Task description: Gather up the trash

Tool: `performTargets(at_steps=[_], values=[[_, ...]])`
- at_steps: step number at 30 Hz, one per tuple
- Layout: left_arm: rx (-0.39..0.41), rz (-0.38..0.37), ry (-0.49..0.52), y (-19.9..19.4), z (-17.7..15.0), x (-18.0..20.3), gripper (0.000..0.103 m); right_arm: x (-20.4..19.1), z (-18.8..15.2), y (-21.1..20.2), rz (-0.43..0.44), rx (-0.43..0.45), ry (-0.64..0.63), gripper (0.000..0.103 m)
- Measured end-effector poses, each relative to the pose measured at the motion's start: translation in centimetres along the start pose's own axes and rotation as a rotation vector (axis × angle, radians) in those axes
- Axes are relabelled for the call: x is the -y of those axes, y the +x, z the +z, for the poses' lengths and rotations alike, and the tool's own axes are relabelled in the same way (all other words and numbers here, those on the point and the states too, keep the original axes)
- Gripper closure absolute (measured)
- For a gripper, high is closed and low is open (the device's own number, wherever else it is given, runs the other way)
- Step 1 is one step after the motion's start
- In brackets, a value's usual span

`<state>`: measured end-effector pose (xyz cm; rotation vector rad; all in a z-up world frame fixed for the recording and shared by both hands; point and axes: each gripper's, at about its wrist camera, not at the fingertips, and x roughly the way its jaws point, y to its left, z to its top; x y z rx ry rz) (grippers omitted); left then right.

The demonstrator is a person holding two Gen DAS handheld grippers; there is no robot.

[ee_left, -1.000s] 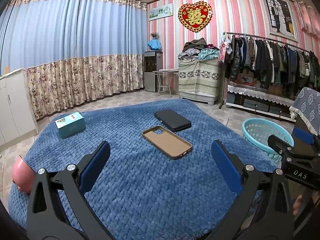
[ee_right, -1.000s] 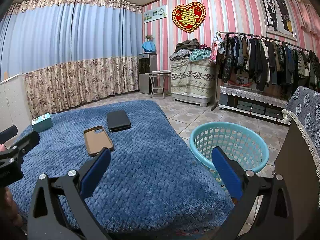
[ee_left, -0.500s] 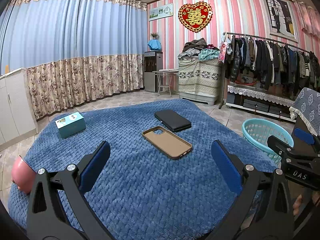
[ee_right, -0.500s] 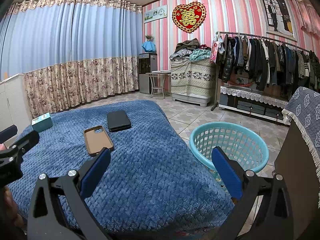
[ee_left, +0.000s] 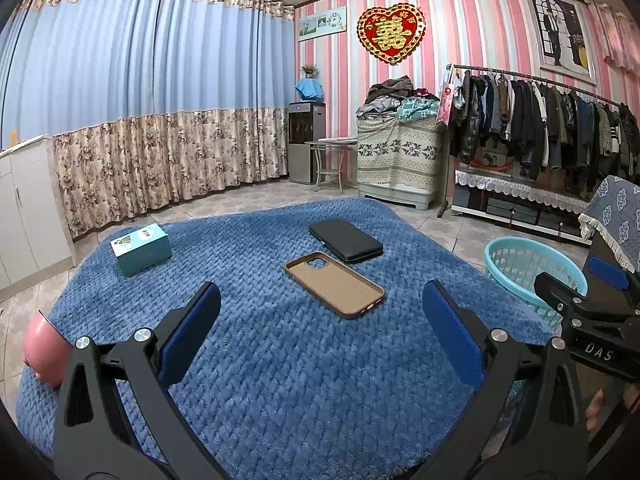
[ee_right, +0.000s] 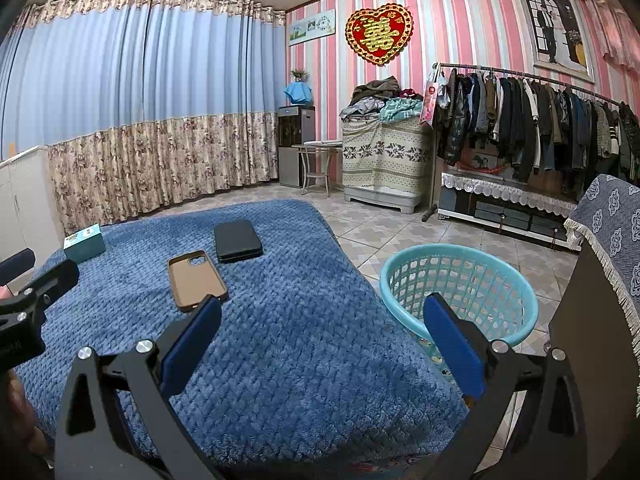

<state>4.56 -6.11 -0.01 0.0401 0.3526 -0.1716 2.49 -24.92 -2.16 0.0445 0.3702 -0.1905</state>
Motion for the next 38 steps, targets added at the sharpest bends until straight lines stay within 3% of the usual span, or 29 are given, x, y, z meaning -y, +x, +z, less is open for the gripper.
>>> performTargets(at_steps=[38], values=[[0.002, -0.006, 0.0, 0.0, 0.05, -0.44, 0.005, -0.06, -0.04, 0.08, 0.001, 0.002, 0.001, 0.004]])
